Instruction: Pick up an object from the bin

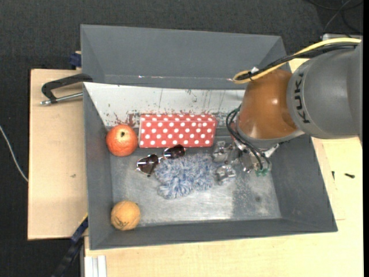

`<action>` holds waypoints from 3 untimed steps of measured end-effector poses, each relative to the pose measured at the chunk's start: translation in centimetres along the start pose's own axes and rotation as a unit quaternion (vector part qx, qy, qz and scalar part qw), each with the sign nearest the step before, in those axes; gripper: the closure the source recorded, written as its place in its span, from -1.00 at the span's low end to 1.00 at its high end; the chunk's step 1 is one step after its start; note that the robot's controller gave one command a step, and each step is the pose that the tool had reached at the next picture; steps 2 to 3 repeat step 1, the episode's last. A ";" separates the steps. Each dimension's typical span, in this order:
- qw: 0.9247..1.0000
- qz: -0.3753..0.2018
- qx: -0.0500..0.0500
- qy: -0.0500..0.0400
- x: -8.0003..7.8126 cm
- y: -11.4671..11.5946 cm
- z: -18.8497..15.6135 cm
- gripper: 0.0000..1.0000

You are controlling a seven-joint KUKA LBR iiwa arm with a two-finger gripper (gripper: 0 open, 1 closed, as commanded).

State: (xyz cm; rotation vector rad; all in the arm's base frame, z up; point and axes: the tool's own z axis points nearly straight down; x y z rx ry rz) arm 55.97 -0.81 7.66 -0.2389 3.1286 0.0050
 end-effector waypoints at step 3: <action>1.000 0.000 0.000 0.002 0.1 0.0 -0.7 1.00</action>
Offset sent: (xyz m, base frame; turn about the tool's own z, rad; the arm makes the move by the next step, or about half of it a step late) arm 0.0001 0.0002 0.0365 0.0000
